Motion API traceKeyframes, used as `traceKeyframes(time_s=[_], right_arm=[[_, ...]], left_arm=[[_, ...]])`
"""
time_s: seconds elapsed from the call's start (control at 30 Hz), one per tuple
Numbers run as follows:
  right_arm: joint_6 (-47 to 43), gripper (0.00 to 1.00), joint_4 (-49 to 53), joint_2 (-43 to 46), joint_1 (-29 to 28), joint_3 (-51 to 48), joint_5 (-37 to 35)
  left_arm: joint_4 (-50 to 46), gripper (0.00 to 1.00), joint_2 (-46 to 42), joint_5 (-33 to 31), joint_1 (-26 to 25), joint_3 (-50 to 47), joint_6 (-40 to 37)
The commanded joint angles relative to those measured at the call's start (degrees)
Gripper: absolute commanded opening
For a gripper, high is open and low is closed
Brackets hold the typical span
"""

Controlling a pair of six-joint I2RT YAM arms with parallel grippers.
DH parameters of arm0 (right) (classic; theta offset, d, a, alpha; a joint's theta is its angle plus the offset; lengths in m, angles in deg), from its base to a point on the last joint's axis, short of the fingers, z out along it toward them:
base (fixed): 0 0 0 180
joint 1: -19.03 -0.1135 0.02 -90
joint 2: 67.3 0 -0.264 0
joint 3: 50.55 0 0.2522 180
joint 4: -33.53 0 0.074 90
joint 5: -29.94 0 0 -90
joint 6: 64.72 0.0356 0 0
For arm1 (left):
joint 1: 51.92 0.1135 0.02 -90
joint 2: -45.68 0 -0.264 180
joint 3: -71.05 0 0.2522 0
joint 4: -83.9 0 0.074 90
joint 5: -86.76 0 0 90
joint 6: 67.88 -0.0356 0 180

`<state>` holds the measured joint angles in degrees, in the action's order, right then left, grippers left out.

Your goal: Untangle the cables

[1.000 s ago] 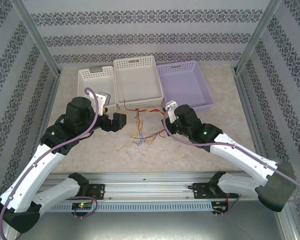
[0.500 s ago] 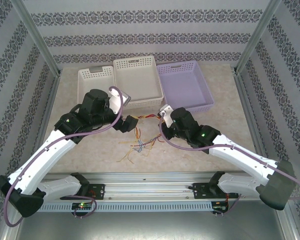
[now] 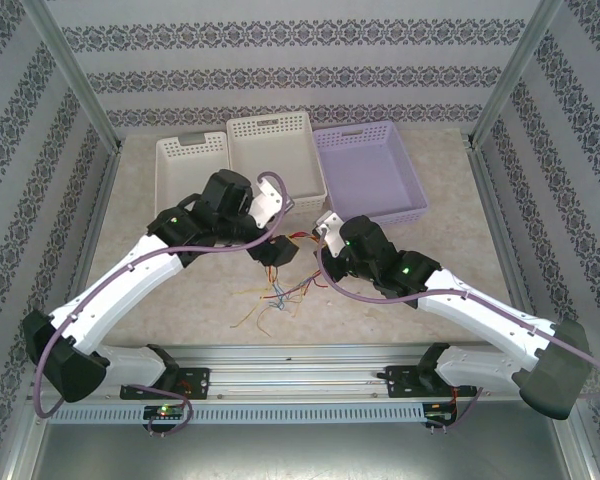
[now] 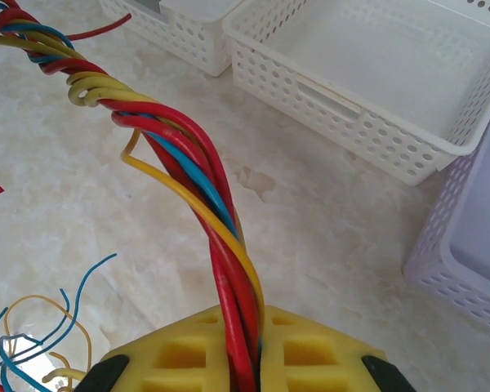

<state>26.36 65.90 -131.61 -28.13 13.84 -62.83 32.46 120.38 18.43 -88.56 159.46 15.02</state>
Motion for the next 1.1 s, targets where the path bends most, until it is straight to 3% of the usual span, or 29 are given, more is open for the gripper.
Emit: traceKeyframes(time_s=[0.0,0.37,0.57,0.77,1.07], right_arm=[[-0.6,0.00,-0.4,1.1,-0.7,2.4,2.2],[-0.5,0.00,0.4,2.6,-0.8,3.0,2.8],[-0.5,0.00,0.5,2.5,-0.7,2.7,3.1],[-0.5,0.00,0.9,2.3,-0.8,2.9,3.0],[-0.4,0.00,1.6,2.4,-1.0,4.0,3.4]], left_arm=[[0.0,0.91,1.8,1.9,-1.7,-0.3,-2.0],[-0.8,0.76,5.7,1.9,-2.6,0.9,-2.7],[-0.1,0.61,4.4,-1.3,-2.6,-0.3,-2.9],[0.3,0.40,3.5,-2.1,-2.6,-1.2,-3.0],[0.6,0.29,3.5,-2.1,-2.6,-1.8,-3.0]])
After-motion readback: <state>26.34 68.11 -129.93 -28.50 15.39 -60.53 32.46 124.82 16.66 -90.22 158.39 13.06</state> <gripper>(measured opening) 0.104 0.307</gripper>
